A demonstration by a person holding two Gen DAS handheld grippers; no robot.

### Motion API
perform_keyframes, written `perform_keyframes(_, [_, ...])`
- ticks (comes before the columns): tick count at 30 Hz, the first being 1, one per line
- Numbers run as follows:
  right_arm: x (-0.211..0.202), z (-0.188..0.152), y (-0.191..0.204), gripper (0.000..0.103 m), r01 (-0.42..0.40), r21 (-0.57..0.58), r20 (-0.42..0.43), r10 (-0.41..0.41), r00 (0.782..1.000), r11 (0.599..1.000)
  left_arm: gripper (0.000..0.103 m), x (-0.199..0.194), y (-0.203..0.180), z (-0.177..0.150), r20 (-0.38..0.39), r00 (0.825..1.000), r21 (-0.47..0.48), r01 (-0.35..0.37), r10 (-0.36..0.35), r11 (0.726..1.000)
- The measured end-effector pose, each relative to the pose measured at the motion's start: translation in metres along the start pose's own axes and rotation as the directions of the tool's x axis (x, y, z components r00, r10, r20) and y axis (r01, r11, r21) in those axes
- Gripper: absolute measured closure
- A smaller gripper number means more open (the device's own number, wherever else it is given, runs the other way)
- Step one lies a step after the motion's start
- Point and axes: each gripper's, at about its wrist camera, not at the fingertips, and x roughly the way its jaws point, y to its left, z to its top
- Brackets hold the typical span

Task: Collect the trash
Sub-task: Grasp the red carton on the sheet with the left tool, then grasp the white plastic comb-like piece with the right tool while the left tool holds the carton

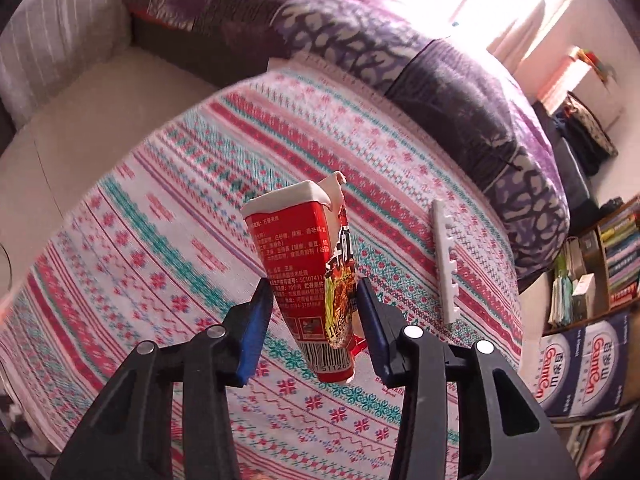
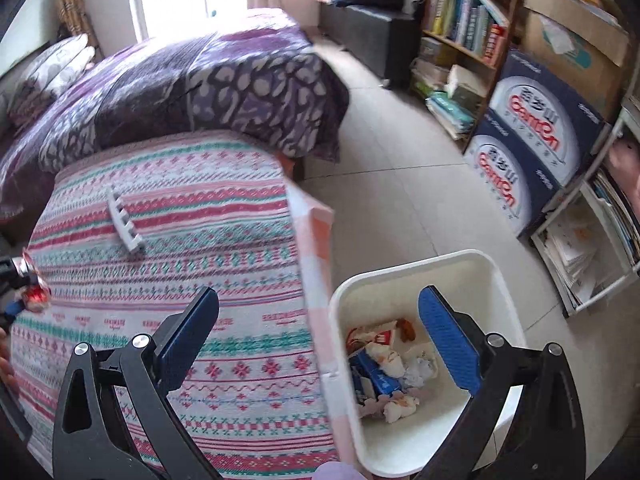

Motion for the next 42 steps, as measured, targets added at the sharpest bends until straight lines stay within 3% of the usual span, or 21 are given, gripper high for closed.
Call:
perform_keyframes(4, [0.029,0.017,0.058,0.007,-0.147,-0.06,-0.055,0.144,0.988,0.987,0.06,-0.061,-0.001,0.004,0.153,0.988,0.123,-0.008,-0.011,0.992])
perform_keyframes(7, [0.048,0.025,0.107,0.007,-0.23,-0.14,-0.046,0.226,0.973,0.963,0.059,-0.086,-0.001,0.009,0.208,0.978,0.162,0.001,-0.035,0.987])
perform_keyframes(12, [0.085,0.035,0.173,0.007,-0.24,-0.267,-0.041,0.238,0.97,0.933,0.058,-0.109,0.0,0.008,0.268,0.962,0.199,-0.007,-0.048,0.98])
perform_keyframes(16, [0.113,0.046,0.197,0.008,-0.25,-0.258,-0.061,0.242,0.968,0.933,0.057,-0.118,0.005,0.009,0.305,0.952,0.214,-0.036,-0.031,0.976])
perform_keyframes(18, [0.126,0.051,0.205,0.017,-0.256,-0.245,-0.082,0.243,0.967,0.935,0.057,-0.116,0.009,0.01,0.295,0.955,0.21,-0.036,-0.028,0.977])
perform_keyframes(20, [0.14,0.054,0.21,0.037,-0.254,-0.238,-0.117,0.232,0.966,0.938,0.057,-0.111,0.013,0.011,0.277,0.961,0.204,-0.038,-0.02,0.978])
perform_keyframes(22, [0.145,0.054,0.213,0.049,-0.221,-0.259,-0.103,0.201,0.974,0.94,0.056,-0.106,0.016,0.012,0.257,0.966,0.195,-0.034,-0.018,0.98])
perform_keyframes(23, [0.143,0.054,0.214,0.068,-0.207,-0.272,-0.088,0.19,0.978,0.94,0.056,-0.105,0.017,0.012,0.252,0.968,0.193,-0.03,-0.02,0.981])
perform_keyframes(24, [0.142,0.054,0.214,0.077,-0.212,-0.271,-0.089,0.195,0.977,0.939,0.056,-0.104,0.017,0.012,0.253,0.967,0.193,-0.031,-0.019,0.981])
perform_keyframes(26, [0.133,0.056,0.21,0.077,-0.256,-0.24,-0.092,0.241,0.966,0.936,0.057,-0.107,0.017,0.011,0.27,0.963,0.197,-0.045,-0.011,0.979])
perform_keyframes(31, [0.086,0.061,0.197,0.078,-0.289,-0.212,-0.006,0.294,0.956,0.934,0.057,-0.116,0.015,0.008,0.311,0.95,0.204,-0.06,-0.006,0.977])
perform_keyframes(42, [-0.029,0.053,0.152,0.077,-0.286,-0.184,0.194,0.32,0.927,0.94,0.057,-0.141,0.008,0.0,0.401,0.916,0.209,-0.079,-0.012,0.975])
